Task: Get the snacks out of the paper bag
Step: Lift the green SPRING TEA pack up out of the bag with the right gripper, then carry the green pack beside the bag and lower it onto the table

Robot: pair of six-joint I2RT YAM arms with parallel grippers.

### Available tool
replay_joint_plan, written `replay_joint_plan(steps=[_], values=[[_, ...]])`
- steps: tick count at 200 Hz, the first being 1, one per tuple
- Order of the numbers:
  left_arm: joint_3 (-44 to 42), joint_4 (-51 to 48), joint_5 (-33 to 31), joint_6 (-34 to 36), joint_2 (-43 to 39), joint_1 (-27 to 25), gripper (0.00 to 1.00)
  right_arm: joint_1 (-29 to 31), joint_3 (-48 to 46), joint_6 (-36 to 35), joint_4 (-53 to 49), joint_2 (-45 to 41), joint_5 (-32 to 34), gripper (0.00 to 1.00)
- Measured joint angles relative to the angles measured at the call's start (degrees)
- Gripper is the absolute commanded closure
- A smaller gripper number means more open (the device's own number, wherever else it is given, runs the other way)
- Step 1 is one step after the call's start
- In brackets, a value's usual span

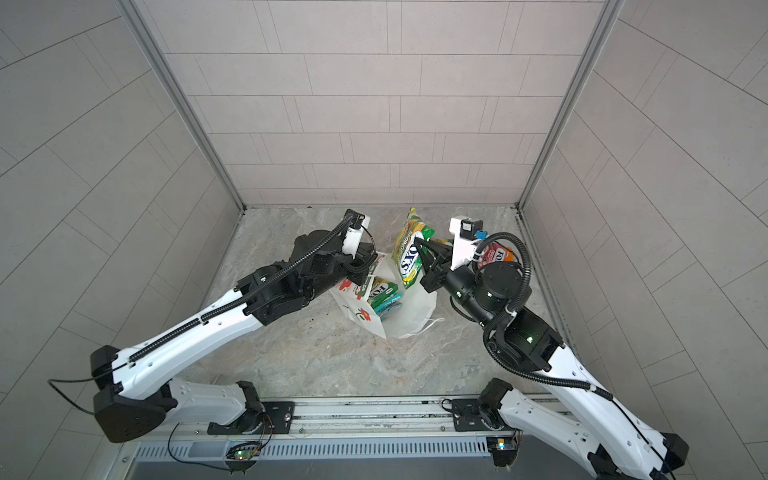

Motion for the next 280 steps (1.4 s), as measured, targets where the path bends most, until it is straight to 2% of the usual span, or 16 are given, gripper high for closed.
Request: replay_joint_plan(steps=[29, 91, 115, 134, 158, 178, 196, 245, 280], values=[[-0.11, 0.00, -0.15, 0.20, 0.00, 0.00, 1.00, 0.02, 1.86, -3.56, -4.02, -1.46, 6.08, 1.00], [-0.39, 0.00, -0.42, 0.28, -0.02, 0.00, 1.00, -0.72, 3.34, -12.59, -14.62, -1.49, 24.20, 1.00], [-0.44, -0.02, -0.66, 0.28, -0.20, 0.00, 1.00, -3.48, 3.23, -14.91, -18.43, -0.55, 27.96, 1.00], [-0.44, -0.02, -0.94, 0.26, -0.33, 0.00, 1.00, -7.63, 2.89, -15.30, -20.79, 0.48, 28.13, 1.00], [-0.50, 0.00, -1.11, 0.26, -0.42, 0.00, 1.00, -16.15, 1.33, -14.47, -24.06, 2.36, 22.95, 1.00], [-0.52, 0.00, -1.25, 0.26, -0.52, 0.00, 1.00, -23.37, -0.55, -13.46, -26.16, 4.33, 14.40, 1.00], [-0.52, 0.00, -1.27, 0.26, -0.55, 0.00, 1.00, -27.50, -2.49, -12.87, -27.50, 6.36, 7.26, 1.00], [-0.52, -0.02, -1.60, 0.26, -0.55, 0.00, 1.00, -29.27, -6.25, -12.00, -28.61, 11.45, -8.17, 1.00], [-0.74, -0.02, -2.12, 0.26, -0.72, 0.00, 1.00, -29.29, -8.52, -9.81, -25.66, 14.25, -18.29, 1.00]])
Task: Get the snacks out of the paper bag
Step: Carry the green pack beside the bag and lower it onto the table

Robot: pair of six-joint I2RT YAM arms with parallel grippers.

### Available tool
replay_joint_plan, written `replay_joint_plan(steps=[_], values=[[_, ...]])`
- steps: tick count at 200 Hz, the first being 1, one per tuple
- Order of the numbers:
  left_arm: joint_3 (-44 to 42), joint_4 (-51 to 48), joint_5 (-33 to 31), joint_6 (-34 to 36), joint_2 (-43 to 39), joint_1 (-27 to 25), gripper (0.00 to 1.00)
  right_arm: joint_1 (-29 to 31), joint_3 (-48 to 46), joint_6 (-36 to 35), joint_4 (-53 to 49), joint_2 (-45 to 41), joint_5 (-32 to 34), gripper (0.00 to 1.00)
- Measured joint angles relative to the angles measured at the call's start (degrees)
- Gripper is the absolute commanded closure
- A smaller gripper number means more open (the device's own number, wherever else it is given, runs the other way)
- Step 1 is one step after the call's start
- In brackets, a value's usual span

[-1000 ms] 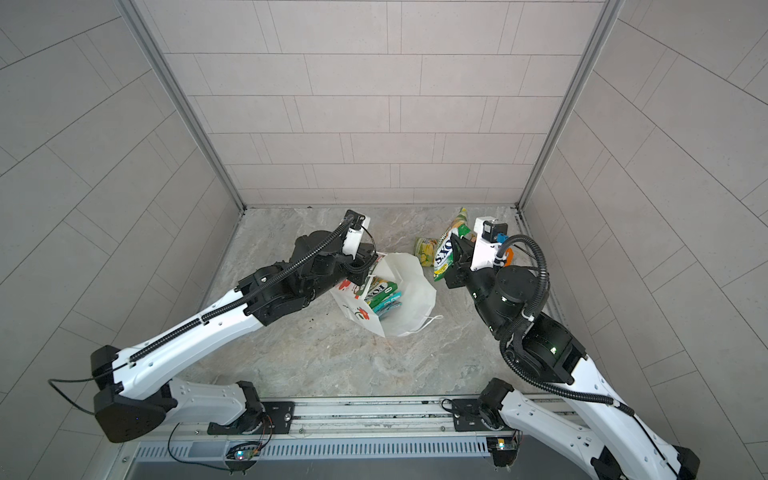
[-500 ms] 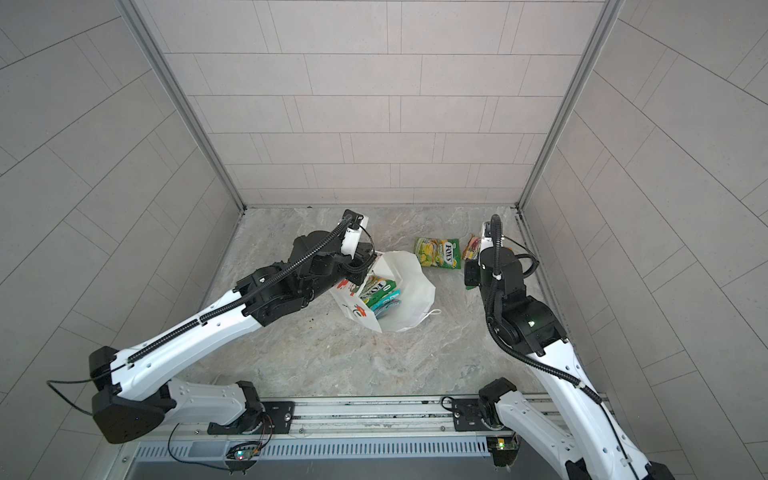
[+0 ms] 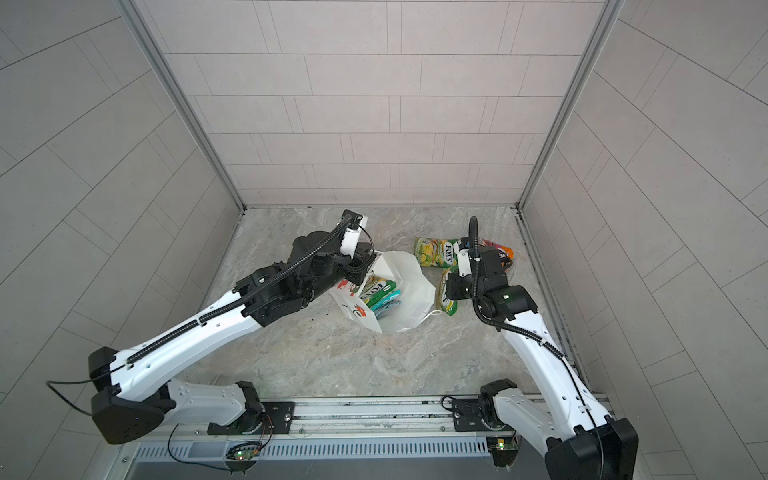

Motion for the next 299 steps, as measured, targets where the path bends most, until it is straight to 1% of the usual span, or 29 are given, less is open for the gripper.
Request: replay_joint_plan(steps=[42, 69, 95, 115, 150, 207, 251, 299], values=[[-0.35, -0.13, -0.63, 0.00, -0.57, 0.00, 1.00, -0.48, -2.43, 4.07, 7.89, 6.21, -11.02, 1.00], [-0.37, -0.22, -0.85, 0.00, -0.94, 0.00, 1.00, -0.46, -4.24, 6.84, 13.35, 10.03, -16.52, 1.00], [-0.37, -0.52, -1.05, 0.00, -0.94, 0.00, 1.00, -0.70, -5.07, 7.87, 16.26, 12.41, -19.28, 1.00], [-0.37, -0.63, -1.05, 0.00, -0.94, 0.00, 1.00, -1.49, -5.11, 7.69, 17.55, 13.79, -19.58, 1.00], [-0.37, -0.83, -1.05, 0.00, -0.94, 0.00, 1.00, -3.69, -5.25, 5.55, 17.88, 16.31, -17.68, 1.00], [-0.37, -0.85, -1.03, 0.00, -0.83, 0.00, 1.00, -4.59, -3.91, 1.31, 13.73, 20.24, -10.14, 1.00], [-0.37, -0.85, -1.03, 0.02, -0.81, 0.00, 1.00, -4.59, -0.31, -1.86, 9.79, 23.89, -3.34, 1.00], [-0.37, -0.85, -1.03, 0.04, -0.79, 0.00, 1.00, -4.59, 4.33, -5.11, 5.77, 29.33, 1.81, 1.00]])
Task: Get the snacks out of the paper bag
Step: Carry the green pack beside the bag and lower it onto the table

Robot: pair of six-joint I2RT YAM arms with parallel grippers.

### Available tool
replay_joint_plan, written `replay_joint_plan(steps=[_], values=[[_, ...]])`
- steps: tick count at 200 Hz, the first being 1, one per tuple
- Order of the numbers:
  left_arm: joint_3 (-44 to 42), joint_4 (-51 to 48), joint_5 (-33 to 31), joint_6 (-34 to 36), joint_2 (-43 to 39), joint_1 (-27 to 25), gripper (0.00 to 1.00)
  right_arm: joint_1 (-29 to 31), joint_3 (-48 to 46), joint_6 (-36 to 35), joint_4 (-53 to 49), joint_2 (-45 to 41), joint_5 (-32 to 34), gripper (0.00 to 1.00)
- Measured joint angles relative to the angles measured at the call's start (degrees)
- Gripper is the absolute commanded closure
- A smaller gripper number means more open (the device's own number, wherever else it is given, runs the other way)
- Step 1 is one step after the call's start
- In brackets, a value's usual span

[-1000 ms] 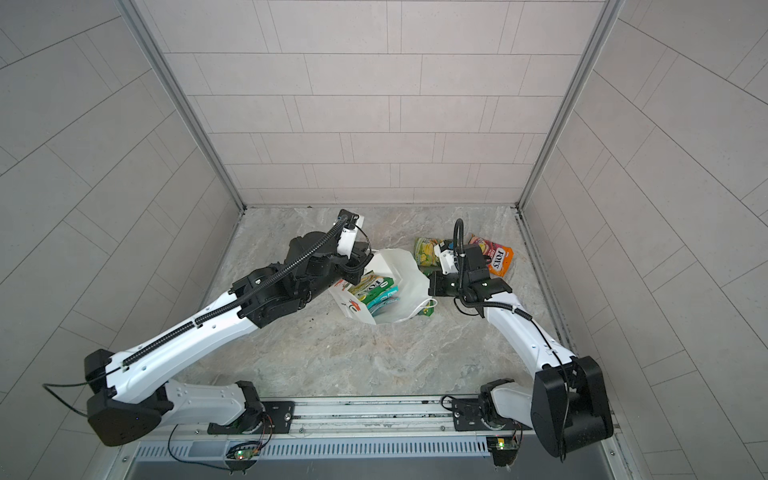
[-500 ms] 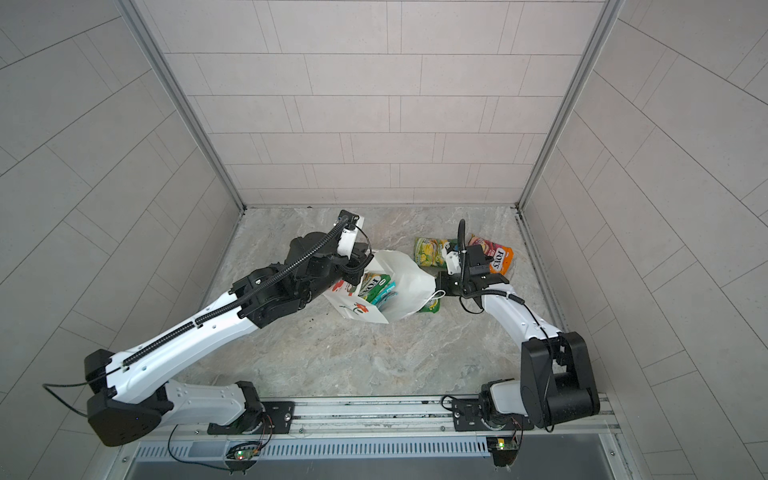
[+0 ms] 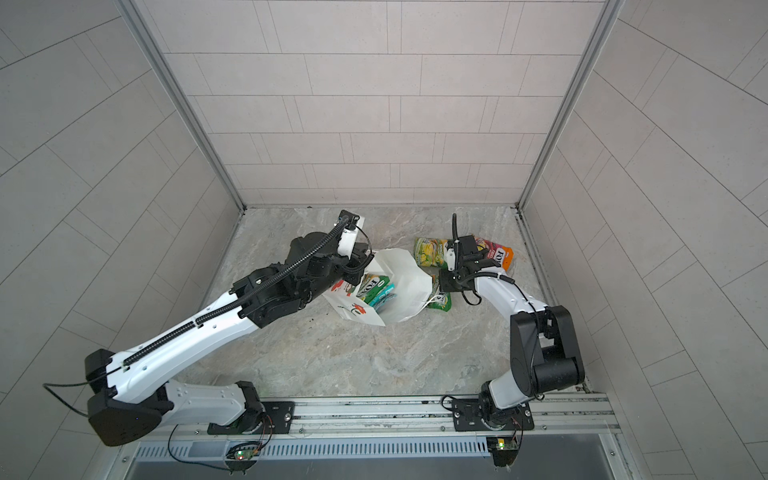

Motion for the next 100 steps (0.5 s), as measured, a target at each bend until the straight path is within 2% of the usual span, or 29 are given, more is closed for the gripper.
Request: replay_joint_plan(steps=[78, 100], values=[[0.00, -0.02, 0.22, 0.02, 0.02, 0.00, 1.00, 0.00, 1.77, -1.90, -2.34, 2.23, 4.33, 1.00], [0.00, -0.04, 0.42, 0.04, 0.04, 0.00, 1.00, 0.00, 2.43, -2.08, -2.58, 3.17, 4.98, 0.95]])
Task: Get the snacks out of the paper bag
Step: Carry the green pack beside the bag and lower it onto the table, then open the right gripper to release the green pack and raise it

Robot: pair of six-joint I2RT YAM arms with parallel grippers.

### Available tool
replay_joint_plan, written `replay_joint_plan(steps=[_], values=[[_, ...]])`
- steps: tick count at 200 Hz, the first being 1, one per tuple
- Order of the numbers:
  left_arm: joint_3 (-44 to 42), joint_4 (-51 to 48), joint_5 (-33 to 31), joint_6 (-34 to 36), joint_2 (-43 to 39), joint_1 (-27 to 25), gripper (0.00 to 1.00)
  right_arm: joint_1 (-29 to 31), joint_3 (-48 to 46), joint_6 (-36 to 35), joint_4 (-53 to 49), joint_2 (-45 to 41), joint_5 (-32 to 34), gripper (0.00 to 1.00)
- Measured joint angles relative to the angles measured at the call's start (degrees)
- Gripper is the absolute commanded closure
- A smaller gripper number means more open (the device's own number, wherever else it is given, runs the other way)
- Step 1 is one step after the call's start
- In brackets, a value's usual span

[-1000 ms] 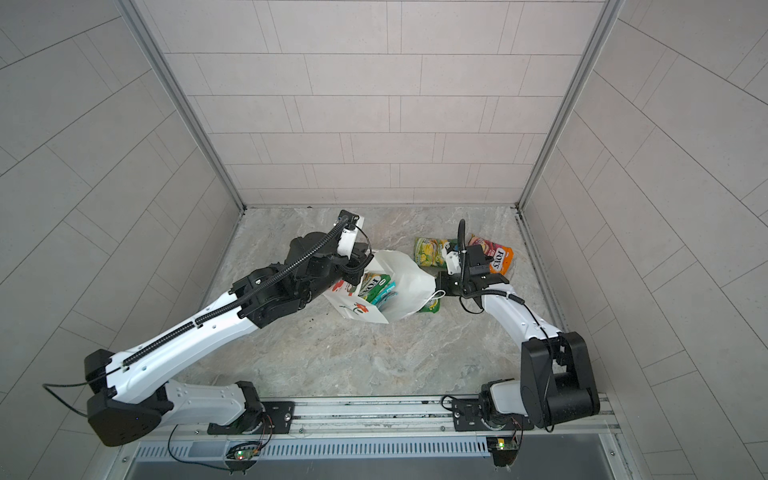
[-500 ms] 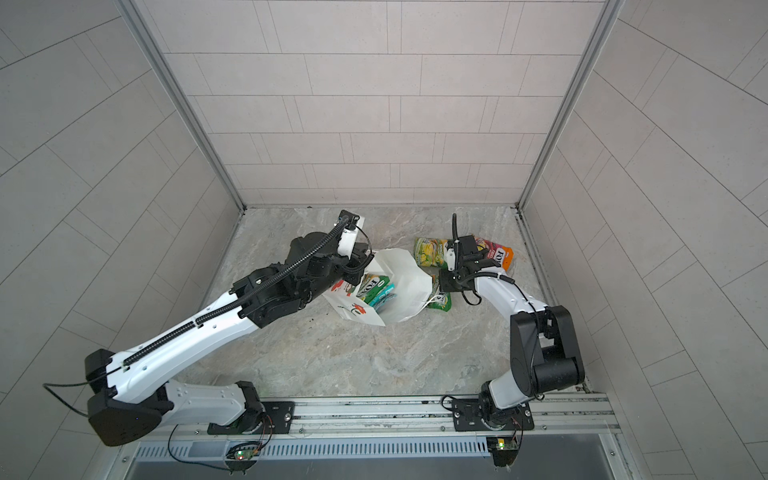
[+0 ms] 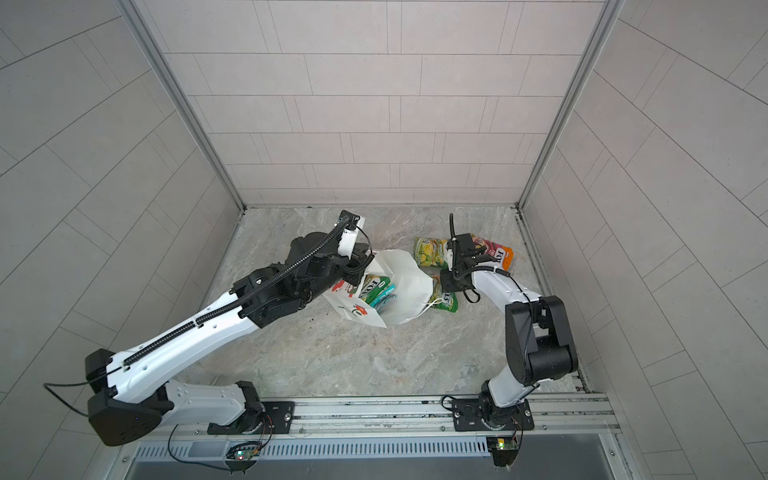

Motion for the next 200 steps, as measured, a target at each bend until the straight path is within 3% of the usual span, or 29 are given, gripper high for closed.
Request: replay_joint_plan(steps=[18, 98, 161, 200], values=[[0.00, 0.00, 0.04, 0.00, 0.00, 0.00, 1.00, 0.00, 0.46, -0.09, -0.24, 0.46, 0.59, 0.90], [0.00, 0.00, 0.46, -0.02, 0.00, 0.00, 1.00, -0.07, 1.07, 0.44, -0.83, 0.66, 3.76, 0.52], [0.00, 0.00, 1.22, -0.02, 0.00, 0.00, 1.00, -0.13, -2.25, 5.42, 1.68, -15.19, 5.77, 0.50], [-0.02, 0.04, 2.21, -0.04, 0.00, 0.00, 1.00, -0.17, -6.71, 8.74, 6.91, -26.71, -2.60, 0.48]])
